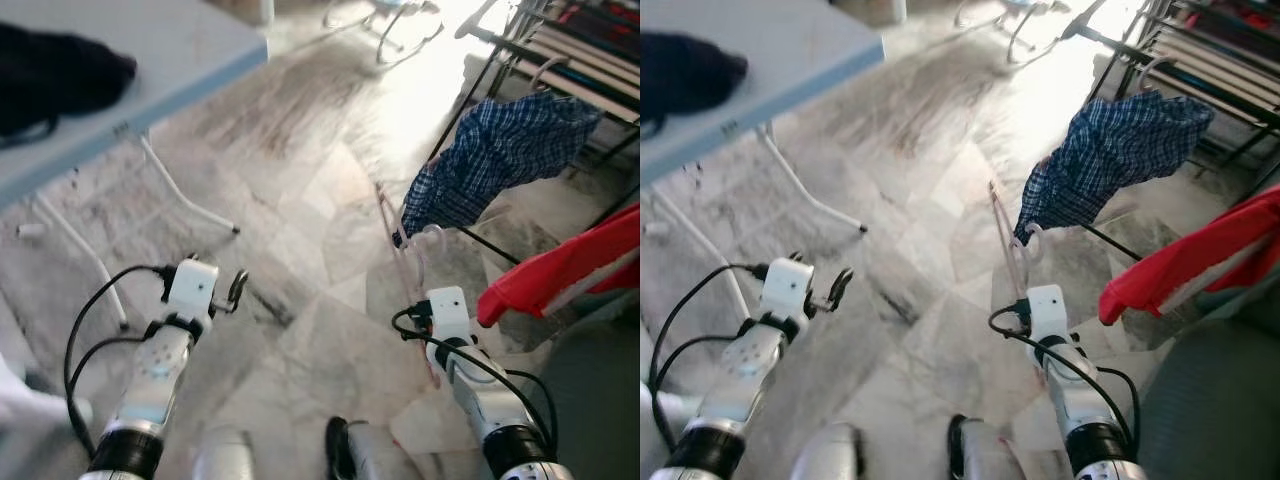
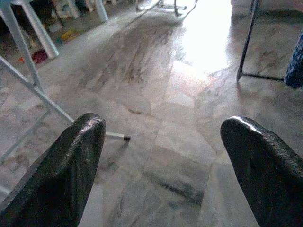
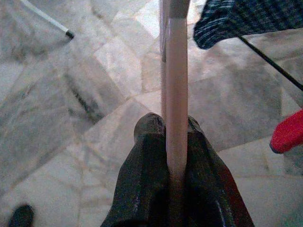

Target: Hang hanger

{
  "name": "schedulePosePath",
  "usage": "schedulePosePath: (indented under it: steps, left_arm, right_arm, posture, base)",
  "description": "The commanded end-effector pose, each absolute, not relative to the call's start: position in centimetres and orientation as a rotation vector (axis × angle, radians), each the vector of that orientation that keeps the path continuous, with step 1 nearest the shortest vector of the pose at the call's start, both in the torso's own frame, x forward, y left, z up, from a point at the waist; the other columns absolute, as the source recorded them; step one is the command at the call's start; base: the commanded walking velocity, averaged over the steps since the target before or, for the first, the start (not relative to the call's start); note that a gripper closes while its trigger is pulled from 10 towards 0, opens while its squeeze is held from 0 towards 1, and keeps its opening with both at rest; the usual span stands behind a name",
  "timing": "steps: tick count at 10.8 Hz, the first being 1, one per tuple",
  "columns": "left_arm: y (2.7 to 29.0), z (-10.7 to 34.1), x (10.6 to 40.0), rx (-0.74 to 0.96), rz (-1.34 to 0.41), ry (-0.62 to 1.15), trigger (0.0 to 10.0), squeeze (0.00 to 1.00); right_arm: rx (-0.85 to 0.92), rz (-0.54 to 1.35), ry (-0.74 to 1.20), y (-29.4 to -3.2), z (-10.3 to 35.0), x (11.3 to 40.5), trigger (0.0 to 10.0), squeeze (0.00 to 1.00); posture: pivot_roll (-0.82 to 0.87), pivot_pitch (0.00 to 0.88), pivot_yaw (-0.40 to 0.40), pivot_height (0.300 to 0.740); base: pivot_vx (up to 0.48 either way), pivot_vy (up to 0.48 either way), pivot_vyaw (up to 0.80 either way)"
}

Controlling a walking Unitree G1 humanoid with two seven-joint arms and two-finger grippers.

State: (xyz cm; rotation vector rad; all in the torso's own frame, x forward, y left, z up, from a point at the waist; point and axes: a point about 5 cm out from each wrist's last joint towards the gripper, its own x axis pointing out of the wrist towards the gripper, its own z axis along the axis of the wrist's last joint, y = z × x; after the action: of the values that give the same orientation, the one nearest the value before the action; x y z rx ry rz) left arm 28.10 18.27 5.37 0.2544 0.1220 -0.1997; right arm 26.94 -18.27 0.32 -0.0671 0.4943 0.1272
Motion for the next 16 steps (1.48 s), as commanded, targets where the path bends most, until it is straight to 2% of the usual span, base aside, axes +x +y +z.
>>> schedulePosePath:
  steps: [1,5,8,10,13,16]
  left_arm:
    - [19.0,5.0,27.9,0.248,-0.18,0.148,10.0,0.0]
    - [18.3,4.6,28.1,0.233,-0.221,0.145,10.0,0.0]
    - [18.0,4.5,28.0,0.239,-0.266,0.143,10.0,0.0]
    - [17.5,4.4,27.9,0.224,-0.313,0.132,10.0,0.0]
    - [16.7,3.4,26.8,0.239,-0.365,0.167,10.0,0.0]
    - [16.9,2.8,26.6,0.198,-0.37,0.194,10.0,0.0]
  right_arm:
    - [-0.061,0.1,0.481,-18.7,0.6,27.0,10.0,0.0]
    - [-0.047,0.08,0.473,-18.4,1.0,27.4,10.0,0.0]
    - [-0.02,0.009,0.473,-18.9,1.1,27.4,10.0,0.0]
    - [-0.002,-0.05,0.461,-19.2,1.1,27.5,10.0,0.0]
    - [0.056,-0.128,0.418,-19.3,1.4,27.9,10.0,0.0]
    - [0.086,-0.219,0.4,-19.8,1.0,27.0,10.0,0.0]
  posture:
    - [0.0,0.121,-0.089,0.74]
    - [-0.01,0.12,-0.086,0.74]
    - [-0.01,0.123,-0.08,0.74]
    - [0.0,0.122,-0.076,0.74]
    - [0.0,0.117,-0.037,0.74]
    - [-0.02,0.112,-0.005,0.74]
  base:
    - [0.0,0.48,-0.78]
    - [0.0,0.47,-0.79]
    - [0.326,0.346,-0.62]
    - [0.405,0.15,0.0]
    - [0.0,0.0,0.0]
    - [0.0,0.0,0.0]
